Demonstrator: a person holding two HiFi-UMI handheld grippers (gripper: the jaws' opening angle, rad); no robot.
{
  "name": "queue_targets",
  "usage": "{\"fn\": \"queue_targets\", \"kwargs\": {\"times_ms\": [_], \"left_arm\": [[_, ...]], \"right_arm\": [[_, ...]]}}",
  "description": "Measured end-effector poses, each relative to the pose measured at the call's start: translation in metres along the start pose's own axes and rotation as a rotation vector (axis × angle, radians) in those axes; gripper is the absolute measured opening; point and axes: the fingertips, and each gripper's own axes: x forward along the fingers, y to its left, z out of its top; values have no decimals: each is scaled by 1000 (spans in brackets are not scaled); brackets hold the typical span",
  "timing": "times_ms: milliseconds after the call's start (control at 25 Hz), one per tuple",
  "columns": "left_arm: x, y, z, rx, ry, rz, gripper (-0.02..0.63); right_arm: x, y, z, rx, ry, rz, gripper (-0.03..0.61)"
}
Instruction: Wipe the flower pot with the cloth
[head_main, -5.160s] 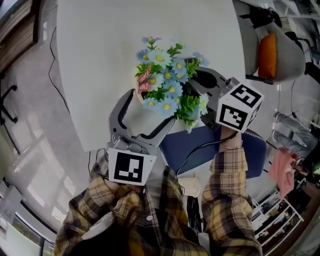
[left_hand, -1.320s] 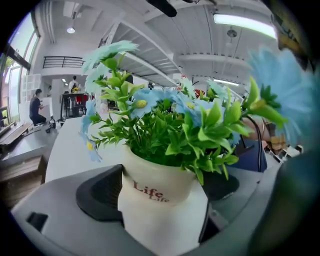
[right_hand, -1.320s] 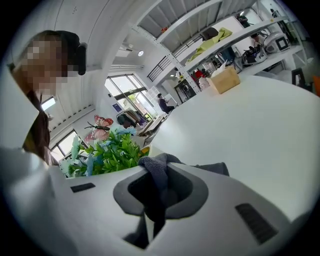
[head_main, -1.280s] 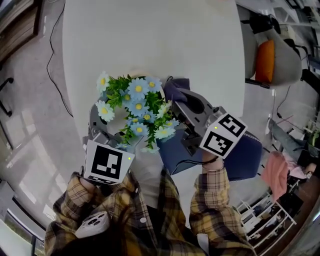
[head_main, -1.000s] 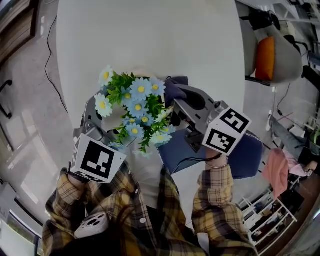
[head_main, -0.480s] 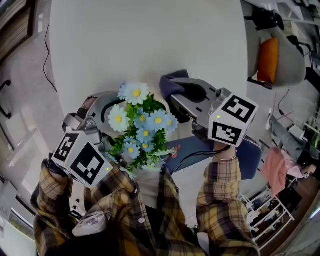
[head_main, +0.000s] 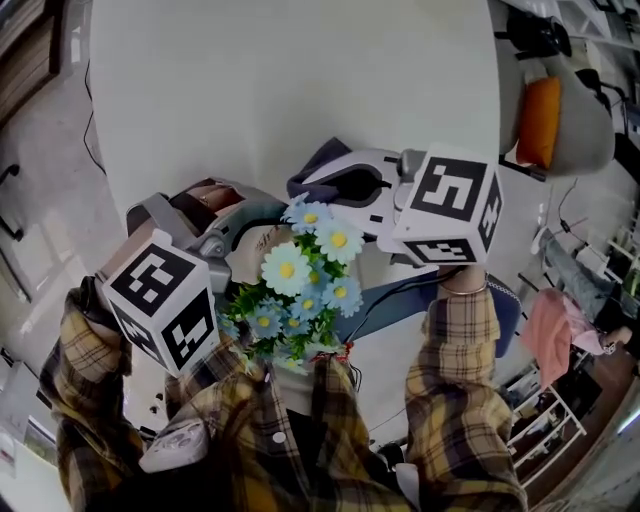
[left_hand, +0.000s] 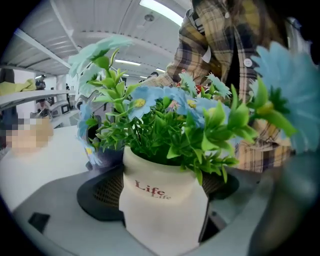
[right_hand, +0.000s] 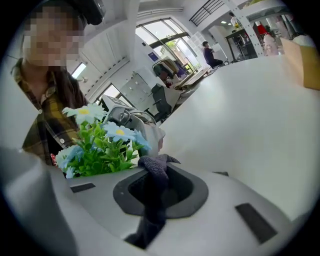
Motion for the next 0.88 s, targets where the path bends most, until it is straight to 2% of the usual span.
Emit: {"fn": "queue_targets", "kwargs": {"times_ms": [200, 360, 600, 880], "left_arm": [[-2, -4, 1, 6, -25, -16, 476], [-9, -3, 3, -73, -46, 37, 474], [-31, 0, -20, -192, -50, 177, 474], [-78, -2, 4, -248, -135, 388, 472]], "right_arm": [[5, 1, 4, 13, -7, -15, 15], [-13, 0, 11, 58, -103, -85, 15], [-53, -6, 12, 103, -290, -306, 15], [-120, 29, 29, 94, -510, -550, 15]]}}
